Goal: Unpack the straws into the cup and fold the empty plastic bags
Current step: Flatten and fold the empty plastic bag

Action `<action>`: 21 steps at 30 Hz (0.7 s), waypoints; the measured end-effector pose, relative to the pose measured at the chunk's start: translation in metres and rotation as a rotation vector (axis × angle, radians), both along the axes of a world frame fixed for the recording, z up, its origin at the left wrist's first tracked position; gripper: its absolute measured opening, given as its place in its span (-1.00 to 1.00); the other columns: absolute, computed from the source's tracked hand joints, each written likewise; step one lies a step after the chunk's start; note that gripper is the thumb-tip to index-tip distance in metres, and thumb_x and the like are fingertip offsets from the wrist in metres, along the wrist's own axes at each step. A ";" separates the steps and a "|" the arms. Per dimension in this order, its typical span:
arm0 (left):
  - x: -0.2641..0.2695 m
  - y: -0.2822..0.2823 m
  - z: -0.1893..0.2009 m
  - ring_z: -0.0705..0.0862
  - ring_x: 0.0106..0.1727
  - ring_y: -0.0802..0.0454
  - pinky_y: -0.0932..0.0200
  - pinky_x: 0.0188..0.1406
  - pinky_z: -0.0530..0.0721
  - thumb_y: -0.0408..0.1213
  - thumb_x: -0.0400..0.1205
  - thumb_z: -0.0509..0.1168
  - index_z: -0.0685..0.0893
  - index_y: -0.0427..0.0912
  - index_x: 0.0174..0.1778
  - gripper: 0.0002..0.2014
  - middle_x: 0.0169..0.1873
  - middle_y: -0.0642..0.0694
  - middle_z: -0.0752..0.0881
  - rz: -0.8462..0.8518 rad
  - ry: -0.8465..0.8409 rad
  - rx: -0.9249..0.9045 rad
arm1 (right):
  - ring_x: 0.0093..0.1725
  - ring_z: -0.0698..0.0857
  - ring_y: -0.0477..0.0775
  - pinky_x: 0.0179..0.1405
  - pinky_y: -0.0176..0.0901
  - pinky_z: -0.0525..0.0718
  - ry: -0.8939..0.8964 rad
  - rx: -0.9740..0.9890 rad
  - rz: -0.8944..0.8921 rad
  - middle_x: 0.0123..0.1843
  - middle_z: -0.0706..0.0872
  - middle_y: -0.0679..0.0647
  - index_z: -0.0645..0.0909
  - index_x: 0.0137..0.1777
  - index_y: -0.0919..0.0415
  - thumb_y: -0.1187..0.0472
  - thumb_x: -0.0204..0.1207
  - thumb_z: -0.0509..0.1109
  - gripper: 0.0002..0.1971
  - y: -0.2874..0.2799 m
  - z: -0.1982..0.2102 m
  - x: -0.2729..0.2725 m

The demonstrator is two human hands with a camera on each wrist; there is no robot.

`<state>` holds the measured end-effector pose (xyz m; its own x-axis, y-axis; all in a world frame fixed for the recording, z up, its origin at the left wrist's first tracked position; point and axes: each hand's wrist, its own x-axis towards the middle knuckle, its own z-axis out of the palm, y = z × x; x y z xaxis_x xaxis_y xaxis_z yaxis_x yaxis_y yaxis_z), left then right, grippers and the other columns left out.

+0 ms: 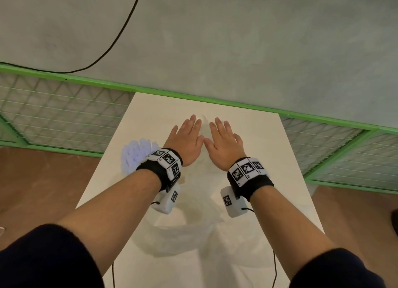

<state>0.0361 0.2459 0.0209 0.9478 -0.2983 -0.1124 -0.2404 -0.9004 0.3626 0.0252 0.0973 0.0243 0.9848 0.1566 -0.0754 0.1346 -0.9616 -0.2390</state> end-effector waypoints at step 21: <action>-0.178 0.115 -0.048 0.70 0.15 -0.06 0.15 0.11 0.51 0.03 0.65 0.30 0.58 0.02 0.38 -0.61 0.19 0.03 0.71 0.415 0.296 -0.264 | -0.27 0.76 0.06 -0.24 -0.12 0.71 0.428 0.926 -0.513 0.02 0.76 0.14 0.68 0.13 0.09 0.11 0.58 0.44 -0.83 -0.025 -0.060 -0.160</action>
<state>-0.1418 0.3610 -0.0269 0.9311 0.0380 -0.3628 0.2597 -0.7675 0.5861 -0.1346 0.0725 -0.0355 0.8700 -0.0868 -0.4853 -0.4866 -0.3097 -0.8169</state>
